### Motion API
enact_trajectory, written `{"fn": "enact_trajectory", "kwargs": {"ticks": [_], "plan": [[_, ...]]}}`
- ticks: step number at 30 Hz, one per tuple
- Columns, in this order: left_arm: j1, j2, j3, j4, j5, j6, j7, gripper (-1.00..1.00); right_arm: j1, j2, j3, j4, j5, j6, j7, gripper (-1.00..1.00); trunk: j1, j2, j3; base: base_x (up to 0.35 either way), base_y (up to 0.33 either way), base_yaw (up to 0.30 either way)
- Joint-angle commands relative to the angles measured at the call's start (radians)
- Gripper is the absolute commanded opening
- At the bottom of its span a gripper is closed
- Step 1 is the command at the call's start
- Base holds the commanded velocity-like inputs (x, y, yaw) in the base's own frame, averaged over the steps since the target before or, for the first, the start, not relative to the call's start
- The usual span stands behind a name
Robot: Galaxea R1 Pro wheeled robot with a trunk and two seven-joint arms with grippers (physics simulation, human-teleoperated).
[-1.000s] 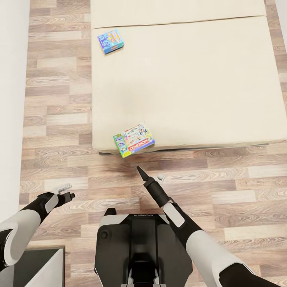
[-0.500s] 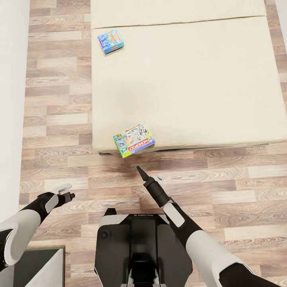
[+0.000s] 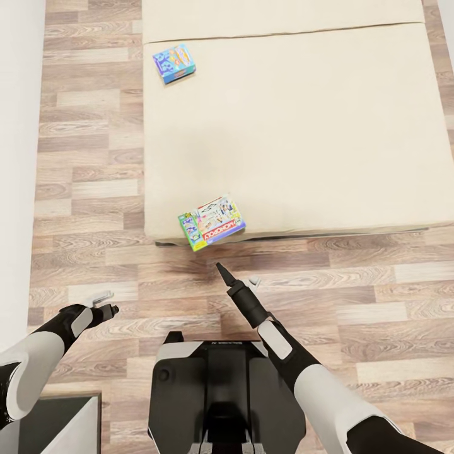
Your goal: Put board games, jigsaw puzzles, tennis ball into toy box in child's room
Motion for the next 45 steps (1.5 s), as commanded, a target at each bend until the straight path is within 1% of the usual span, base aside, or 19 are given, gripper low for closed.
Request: {"fn": "enact_trajectory", "kwargs": {"ticks": [1,13,24,27,28,29,32,33,36,37,40,41,45], "plan": [[0.000,0.000,0.001,-0.002,0.010,0.006,0.004,1.00,-0.001,0.000,0.005,0.002,-0.004,-0.010,0.002,1.00,0.004,-0.008,-0.004,0.000,0.000,0.000],[0.000,0.000,0.001,-0.003,0.010,0.011,0.003,1.00,-0.001,0.000,0.005,0.002,-0.003,-0.010,0.005,1.00,0.050,-0.092,-0.041,0.000,0.000,0.000],[0.000,0.005,0.002,-0.003,0.011,0.016,-0.003,1.00,-0.001,0.000,0.006,0.002,-0.002,-0.009,0.024,1.00,0.092,-0.169,-0.076,0.000,0.000,0.000],[0.000,0.016,0.006,-0.003,0.017,0.037,-0.029,1.00,-0.001,0.000,0.005,0.002,-0.001,-0.009,0.026,1.00,0.092,-0.169,-0.076,0.000,0.000,0.000],[0.000,0.021,0.009,-0.003,0.022,0.047,-0.044,1.00,-0.001,0.000,0.006,0.002,-0.001,-0.009,0.026,1.00,0.092,-0.169,-0.076,0.000,0.000,0.000],[0.000,0.034,0.017,-0.003,0.032,0.069,-0.085,1.00,-0.001,0.000,0.006,0.002,-0.001,-0.009,0.026,1.00,0.092,-0.169,-0.076,0.000,0.000,0.000],[0.000,0.062,0.028,-0.003,0.050,0.103,-0.172,1.00,-0.001,0.000,0.006,0.002,-0.001,-0.009,0.026,1.00,0.092,-0.169,-0.076,0.000,0.000,0.000],[0.000,0.082,0.032,-0.003,0.058,0.123,-0.242,1.00,-0.001,0.000,0.006,0.002,-0.001,-0.009,0.026,1.00,0.092,-0.169,-0.076,0.000,0.000,0.000],[0.000,0.108,0.036,-0.003,0.063,0.142,-0.351,1.00,-0.001,0.000,0.006,0.002,-0.001,-0.009,0.026,1.00,0.092,-0.169,-0.076,0.000,0.000,0.000],[0.000,0.124,0.038,-0.003,0.065,0.150,-0.420,1.00,-0.001,0.000,0.006,0.002,-0.001,-0.009,0.026,1.00,0.092,-0.169,-0.076,0.000,0.000,0.000],[0.000,0.144,0.039,-0.003,0.067,0.158,-0.510,1.00,-0.001,0.000,0.006,0.002,0.000,-0.008,0.027,1.00,0.092,-0.169,-0.076,0.000,0.000,0.000],[0.000,0.153,0.040,-0.001,0.067,0.161,-0.557,1.00,-0.001,0.000,0.006,0.002,0.000,-0.008,0.027,1.00,0.092,-0.169,-0.076,0.000,0.000,0.000],[0.003,0.161,0.040,0.000,0.068,0.164,-0.614,1.00,-0.001,0.000,0.006,0.002,0.000,-0.008,0.027,1.00,0.092,-0.169,-0.076,0.000,0.000,0.000]]}}
